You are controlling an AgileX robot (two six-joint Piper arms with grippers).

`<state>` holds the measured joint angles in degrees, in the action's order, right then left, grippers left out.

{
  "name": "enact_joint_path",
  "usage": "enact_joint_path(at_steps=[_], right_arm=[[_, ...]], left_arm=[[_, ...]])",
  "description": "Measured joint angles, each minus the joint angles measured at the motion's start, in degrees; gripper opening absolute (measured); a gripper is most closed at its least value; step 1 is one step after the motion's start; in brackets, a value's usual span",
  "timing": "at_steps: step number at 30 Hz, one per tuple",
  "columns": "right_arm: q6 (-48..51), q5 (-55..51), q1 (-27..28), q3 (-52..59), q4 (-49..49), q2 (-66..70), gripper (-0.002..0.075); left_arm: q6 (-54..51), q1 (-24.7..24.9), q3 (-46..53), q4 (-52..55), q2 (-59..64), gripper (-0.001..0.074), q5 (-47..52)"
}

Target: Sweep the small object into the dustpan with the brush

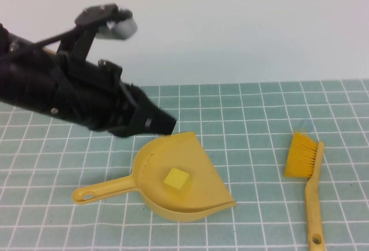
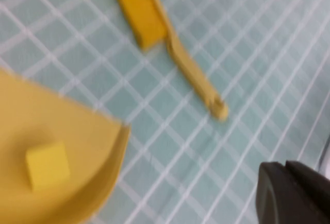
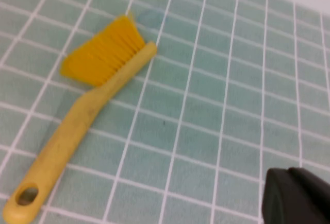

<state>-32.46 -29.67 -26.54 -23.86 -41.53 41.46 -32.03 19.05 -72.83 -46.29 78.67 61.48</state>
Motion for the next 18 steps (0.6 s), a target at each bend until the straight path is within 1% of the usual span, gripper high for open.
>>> enact_joint_path(at_steps=[4,10,18], right_arm=[[-0.3,0.0,0.0,0.8,-0.1,0.0,-0.0001],[-0.4,0.0,0.0,0.8,-0.5,-0.1,-0.0001],[-0.4,0.0,0.0,1.0,-0.5,-0.1,-0.0001]], left_arm=[[-0.1,0.0,0.0,-4.9,0.0,-0.0001,-3.2],[-0.2,0.0,0.0,-10.4,0.0,-0.0001,-3.6],[-0.3,0.0,0.0,-11.0,0.0,-0.0001,-2.9]])
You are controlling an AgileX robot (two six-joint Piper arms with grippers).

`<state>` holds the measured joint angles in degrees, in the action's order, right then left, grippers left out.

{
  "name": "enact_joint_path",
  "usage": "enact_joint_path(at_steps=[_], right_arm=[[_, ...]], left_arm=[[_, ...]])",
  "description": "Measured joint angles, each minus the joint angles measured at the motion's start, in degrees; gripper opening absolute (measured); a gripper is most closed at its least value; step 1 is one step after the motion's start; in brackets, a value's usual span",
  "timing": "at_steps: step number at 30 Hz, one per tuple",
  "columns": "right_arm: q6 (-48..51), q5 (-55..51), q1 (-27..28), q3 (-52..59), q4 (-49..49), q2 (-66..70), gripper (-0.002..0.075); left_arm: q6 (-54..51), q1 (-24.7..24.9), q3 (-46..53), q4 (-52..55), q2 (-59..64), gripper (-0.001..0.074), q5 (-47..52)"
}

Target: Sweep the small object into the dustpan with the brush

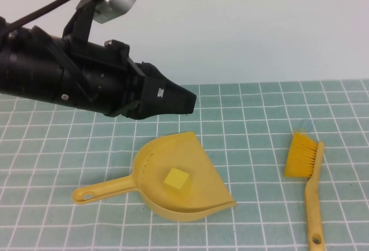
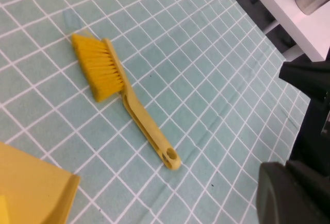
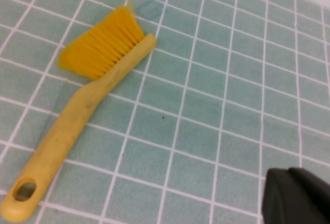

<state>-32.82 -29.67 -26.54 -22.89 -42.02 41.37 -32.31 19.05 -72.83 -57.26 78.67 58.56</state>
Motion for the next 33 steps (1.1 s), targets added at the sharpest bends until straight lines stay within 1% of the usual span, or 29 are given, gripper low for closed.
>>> enact_joint_path(at_steps=[5,8,10,14,17,21,29,33], right_arm=[[0.0,0.0,0.0,0.0,0.0,0.0,-0.0001],[0.0,0.0,0.0,0.0,0.0,0.0,-0.0001],[0.0,0.0,0.0,0.0,0.0,0.0,-0.0001],[-0.1,0.0,0.0,0.0,0.0,0.0,-0.0001],[-0.1,0.0,0.0,0.0,0.0,0.0,-0.0001],[-0.1,0.0,0.0,0.0,0.0,0.0,-0.0001],[-0.1,0.0,0.0,0.0,0.0,0.0,-0.0001],[-0.1,0.0,0.0,0.0,0.0,0.0,-0.0001]], left_arm=[[0.0,0.0,0.0,0.0,0.0,-0.0001,0.1],[-5.2,0.0,0.0,1.0,0.0,-0.0001,-3.2],[-8.4,0.0,0.0,2.4,0.0,-0.0001,-8.8],[-8.8,0.0,1.2,8.9,-2.0,0.0000,-21.2],[-8.8,0.0,4.3,9.6,-5.8,-0.0001,-31.8],[-9.2,0.0,11.3,9.5,-12.3,-0.0001,-42.7],[-11.2,-0.1,29.3,8.9,-31.2,-0.0001,-51.9],[-11.2,-0.1,39.1,8.8,-44.0,-0.0001,-55.5]])
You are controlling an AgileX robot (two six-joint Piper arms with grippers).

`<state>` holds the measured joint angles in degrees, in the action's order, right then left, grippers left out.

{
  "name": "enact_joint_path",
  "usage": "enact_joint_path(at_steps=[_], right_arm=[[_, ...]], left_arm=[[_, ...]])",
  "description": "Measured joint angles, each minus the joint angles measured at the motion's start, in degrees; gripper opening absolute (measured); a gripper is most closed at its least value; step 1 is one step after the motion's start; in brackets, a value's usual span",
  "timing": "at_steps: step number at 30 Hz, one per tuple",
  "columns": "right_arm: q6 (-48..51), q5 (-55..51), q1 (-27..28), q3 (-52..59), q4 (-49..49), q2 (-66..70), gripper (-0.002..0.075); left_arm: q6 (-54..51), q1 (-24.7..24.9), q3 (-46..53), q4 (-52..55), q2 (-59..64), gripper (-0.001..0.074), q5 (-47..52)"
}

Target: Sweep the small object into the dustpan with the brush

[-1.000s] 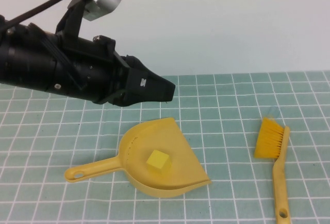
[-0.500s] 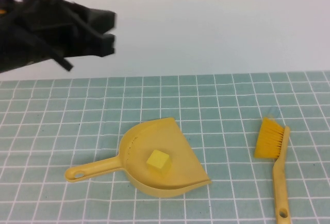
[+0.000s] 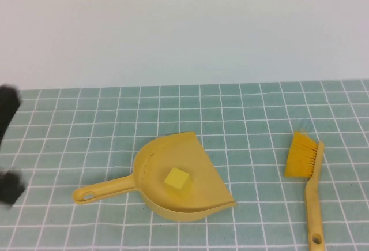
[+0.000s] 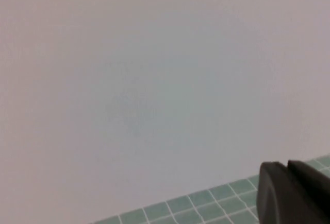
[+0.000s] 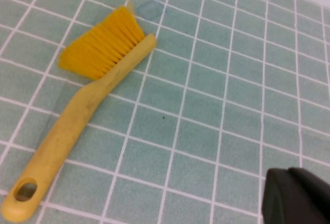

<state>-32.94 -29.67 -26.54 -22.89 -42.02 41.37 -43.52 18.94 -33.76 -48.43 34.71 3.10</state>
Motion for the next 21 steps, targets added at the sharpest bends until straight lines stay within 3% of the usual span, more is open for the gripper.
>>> enact_joint_path(at_steps=[7,14,17,21], right_arm=[[0.0,0.0,0.0,0.0,0.0,0.0,-0.0001],[0.0,0.0,0.0,0.0,0.0,0.0,-0.0001],[0.0,0.0,0.0,0.0,0.0,0.0,-0.0001],[0.0,0.0,0.0,0.0,0.0,0.0,-0.0001]], left_arm=[[-0.4,0.0,12.1,-0.2,-15.6,-0.0001,-8.9],[1.1,0.0,18.6,-2.2,-18.6,-0.0001,-16.5],[9.8,0.0,22.5,3.1,-18.3,-0.0001,-17.2],[33.1,0.0,28.4,25.6,-19.6,-0.0001,-17.1]])
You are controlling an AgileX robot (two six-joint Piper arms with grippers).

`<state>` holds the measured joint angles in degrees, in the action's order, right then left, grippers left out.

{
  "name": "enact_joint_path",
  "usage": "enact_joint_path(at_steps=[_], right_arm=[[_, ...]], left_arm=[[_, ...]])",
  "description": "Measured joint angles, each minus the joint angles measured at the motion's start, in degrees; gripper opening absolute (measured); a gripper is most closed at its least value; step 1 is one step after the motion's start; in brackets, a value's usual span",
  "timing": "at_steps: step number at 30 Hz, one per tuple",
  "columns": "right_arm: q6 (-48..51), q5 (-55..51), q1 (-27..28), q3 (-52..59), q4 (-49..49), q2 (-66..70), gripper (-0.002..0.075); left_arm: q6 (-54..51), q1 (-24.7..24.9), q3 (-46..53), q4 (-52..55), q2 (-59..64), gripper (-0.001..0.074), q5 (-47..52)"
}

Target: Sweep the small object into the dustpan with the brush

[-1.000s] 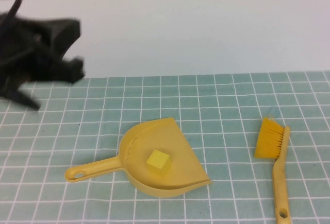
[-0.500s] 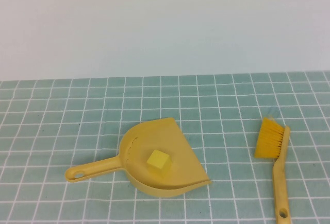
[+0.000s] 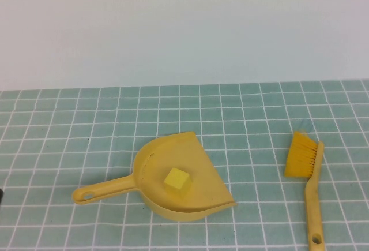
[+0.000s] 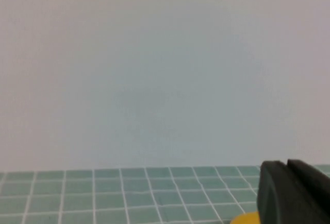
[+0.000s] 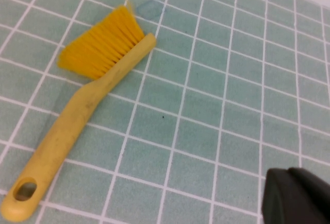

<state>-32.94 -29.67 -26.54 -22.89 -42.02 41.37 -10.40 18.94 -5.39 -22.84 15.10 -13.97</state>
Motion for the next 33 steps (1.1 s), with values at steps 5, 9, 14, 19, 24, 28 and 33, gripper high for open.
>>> enact_joint_path(at_steps=[5,9,14,19,24,28,33], right_arm=[[-0.1,0.0,0.0,0.0,0.0,0.0,-0.0001],[-0.1,0.0,0.0,0.0,0.0,0.0,-0.0001],[-0.1,0.0,0.0,0.0,-0.1,0.0,-0.0001],[-0.1,0.0,0.0,0.0,-0.1,0.0,-0.0001],[-0.1,0.0,0.0,0.0,-0.1,0.0,-0.0001],[-0.1,0.0,0.0,0.0,-0.1,0.0,-0.0001],[-0.1,0.0,0.0,0.0,-0.1,0.0,-0.0001]], left_arm=[[9.0,-0.6,5.4,6.1,-4.3,-0.0001,0.7],[9.5,-3.6,5.6,6.6,-8.6,-0.0001,5.5],[15.2,-8.1,5.6,12.9,-13.8,-0.0001,17.8],[30.3,-12.9,5.6,23.5,-16.2,-0.0001,31.2],[30.4,-13.9,5.6,25.5,-16.2,-0.0001,33.7],[29.9,-13.9,5.6,25.5,-16.2,-0.0001,33.3],[29.8,-13.9,5.6,25.5,-16.2,-0.0001,33.3]])
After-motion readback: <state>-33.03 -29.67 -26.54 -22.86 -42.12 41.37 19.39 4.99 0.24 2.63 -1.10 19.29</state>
